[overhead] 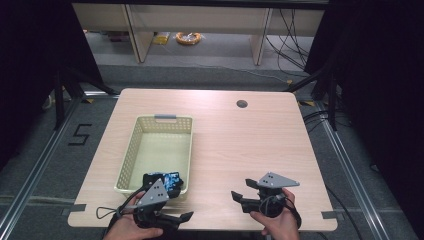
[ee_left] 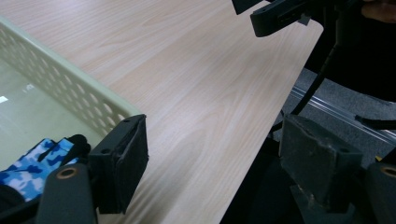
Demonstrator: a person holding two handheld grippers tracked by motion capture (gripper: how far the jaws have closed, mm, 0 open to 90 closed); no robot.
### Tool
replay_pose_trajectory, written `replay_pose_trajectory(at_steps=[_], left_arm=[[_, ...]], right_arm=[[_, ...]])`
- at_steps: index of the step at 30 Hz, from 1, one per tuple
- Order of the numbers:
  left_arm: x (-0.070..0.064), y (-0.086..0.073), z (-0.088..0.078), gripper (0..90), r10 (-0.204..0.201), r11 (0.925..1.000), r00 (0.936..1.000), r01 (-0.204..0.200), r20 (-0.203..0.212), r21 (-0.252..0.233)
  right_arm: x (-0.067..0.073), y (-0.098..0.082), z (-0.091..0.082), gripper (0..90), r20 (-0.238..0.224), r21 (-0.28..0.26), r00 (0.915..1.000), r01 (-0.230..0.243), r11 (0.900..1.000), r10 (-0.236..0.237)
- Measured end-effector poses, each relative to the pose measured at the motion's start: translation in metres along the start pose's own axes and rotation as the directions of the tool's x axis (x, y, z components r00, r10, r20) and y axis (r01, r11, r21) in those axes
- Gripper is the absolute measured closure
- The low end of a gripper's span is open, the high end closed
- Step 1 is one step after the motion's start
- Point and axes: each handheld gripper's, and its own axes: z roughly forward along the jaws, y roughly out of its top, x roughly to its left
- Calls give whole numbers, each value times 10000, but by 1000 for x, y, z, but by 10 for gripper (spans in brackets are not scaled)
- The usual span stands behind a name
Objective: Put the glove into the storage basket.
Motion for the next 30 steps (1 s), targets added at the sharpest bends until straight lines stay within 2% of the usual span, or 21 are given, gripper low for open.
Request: replay_pose_trajectory(at_steps=[1, 2, 5, 6, 9, 10, 11, 12, 14, 16, 17, 20, 21, 23, 24, 25, 26, 27, 28, 29, 30], left_arm=[[-4, -1, 2, 233, -199, 9996, 9998, 199, 25, -190], [-2, -2, 1, 232, 145, 9999, 9998, -144, -108, 28], [-7, -5, 5, 229, 106, 9997, 9999, -103, 120, -233], [-7, -6, 5, 229, 245, 9997, 9997, -245, 87, 36], [-10, -8, 7, 222, 83, 9998, 9997, -79, 216, -180], [-12, -9, 7, 219, 161, 9998, 9992, -158, 375, -83], [-13, -9, 7, 217, 228, 9997, 9991, -229, 371, 2], [-13, -10, 8, 213, 361, 9993, 9985, -355, 424, -140], [-14, -11, 8, 206, 349, 9994, 9986, -349, 403, -7], [-16, -15, 11, 197, 118, 9997, 9988, -108, 468, -204], [-15, -15, 10, 196, 312, 9995, 9984, -316, 463, 61], [-17, -21, 12, 193, 223, 9997, 9977, -227, 638, 70], [-19, -23, 14, 191, 34, 10000, 9978, -31, 657, -54], [-19, -27, 16, 191, 201, 9997, 9973, -210, 707, 133], [-21, -29, 16, 191, 114, 9997, 9983, -127, 575, 219], [-20, -31, 18, 191, 248, 9996, 9976, -258, 640, 151], [-19, -31, 18, 191, 533, 9982, 9965, -550, 648, 242], [-21, -34, 19, 191, 297, 9991, 9972, -318, 679, 290], [-21, -35, 19, 191, 250, 9985, 9978, -280, 620, 476], [-21, -35, 19, 191, 250, 9985, 9978, -280, 620, 476], [-19, -38, 21, 190, 627, 9967, 9956, -661, 696, 476]], right_arm=[[0, -1, -1, 323, -19, -32, 10000, -7, 10000, 7], [0, -2, -1, 317, -83, -167, 10000, -20, 9999, 18], [0, -5, -4, 302, -42, -200, 10000, -27, 9998, 27], [2, -6, -6, 299, -11, -98, 9995, -312, 9995, 312], [1, -8, -7, 290, -107, -266, 9999, -63, 9996, 60], [4, -10, -9, 272, -172, -270, 9993, -333, 9991, 328], [2, -11, -9, 267, -145, -340, 9998, -149, 9993, 144], [5, -12, -10, 255, -199, -340, 9988, -445, 9984, 438], [3, -14, -12, 233, -118, -419, 9998, -174, 9990, 169], [4, -17, -12, 228, -147, -478, 9999, -68, 9988, 61], [4, -18, -12, 224, -250, -527, 9997, -65, 9986, 51], [8, -21, -16, 218, -230, -356, 9988, -429, 9984, 421], [7, -23, -17, 218, -174, -393, 9996, -223, 9990, 216], [6, -25, -17, 216, -147, -492, 9999, 45, 9988, -52], [9, -26, -18, 216, -133, -310, 9990, -421, 9986, 417], [8, -27, -17, 216, -67, -453, 9996, -277, 9986, 275], [10, -29, -20, 216, -161, -277, 9987, -497, 9984, 492], [7, -29, -19, 216, -118, -489, 9999, -51, 9988, 45], [10, -31, -18, 216, -238, -445, 9986, -489, 9978, 479], [10, -31, -18, 216, -238, -445, 9986, -489, 9978, 479], [8, -32, -19, 213, -87, -353, 9999, -140, 9993, 137]])
